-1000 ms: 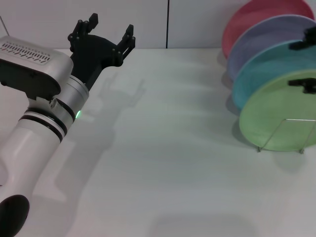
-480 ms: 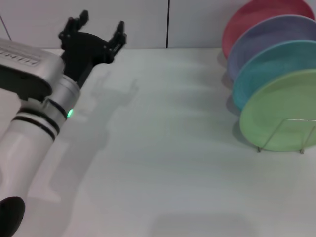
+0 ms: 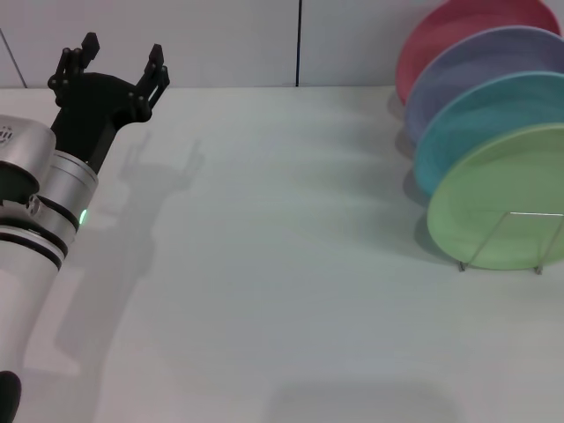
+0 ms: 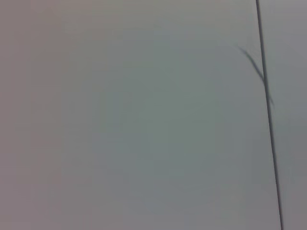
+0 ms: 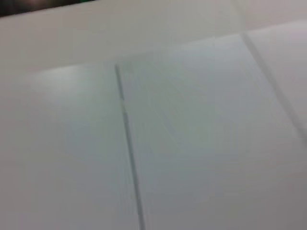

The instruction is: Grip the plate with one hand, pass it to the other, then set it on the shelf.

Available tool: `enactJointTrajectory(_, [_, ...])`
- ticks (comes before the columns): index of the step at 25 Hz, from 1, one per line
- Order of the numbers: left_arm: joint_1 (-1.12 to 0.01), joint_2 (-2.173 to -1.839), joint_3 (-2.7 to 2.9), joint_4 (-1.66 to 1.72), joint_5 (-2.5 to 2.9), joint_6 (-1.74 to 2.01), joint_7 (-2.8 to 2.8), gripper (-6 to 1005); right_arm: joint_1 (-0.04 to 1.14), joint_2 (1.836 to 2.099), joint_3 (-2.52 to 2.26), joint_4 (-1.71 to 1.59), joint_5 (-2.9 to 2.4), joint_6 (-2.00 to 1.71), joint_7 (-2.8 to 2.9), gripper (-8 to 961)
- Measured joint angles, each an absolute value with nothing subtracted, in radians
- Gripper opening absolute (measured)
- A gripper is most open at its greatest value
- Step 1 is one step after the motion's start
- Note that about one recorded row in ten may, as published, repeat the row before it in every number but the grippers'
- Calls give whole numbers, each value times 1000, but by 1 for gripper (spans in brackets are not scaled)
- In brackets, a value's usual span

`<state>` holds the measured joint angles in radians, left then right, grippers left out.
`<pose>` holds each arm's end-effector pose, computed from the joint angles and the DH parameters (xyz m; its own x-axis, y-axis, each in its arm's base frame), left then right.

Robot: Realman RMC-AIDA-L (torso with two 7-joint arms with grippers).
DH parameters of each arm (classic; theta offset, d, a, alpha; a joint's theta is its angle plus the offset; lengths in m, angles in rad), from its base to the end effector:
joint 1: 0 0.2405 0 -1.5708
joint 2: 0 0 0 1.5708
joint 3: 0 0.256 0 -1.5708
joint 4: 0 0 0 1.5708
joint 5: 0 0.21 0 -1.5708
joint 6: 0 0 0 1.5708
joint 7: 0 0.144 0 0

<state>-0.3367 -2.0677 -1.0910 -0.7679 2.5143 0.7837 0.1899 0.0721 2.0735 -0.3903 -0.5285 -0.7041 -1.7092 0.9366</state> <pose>-0.2277 0.3682 -0.0267 0.7408 -0.1313 0.6588 0.6207 -0.2410 -0.7461 0.3754 0.1851 0.1874 0.4370 0.6115 -0.6596 -0.8269 -0.0154 -0.5621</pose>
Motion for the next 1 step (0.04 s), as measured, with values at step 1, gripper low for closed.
enactJointTrajectory(1, [-337, -2068, -1091, -768, 2514, 784, 190, 813, 69, 2075, -379, -492, -702, -1733, 891, 686])
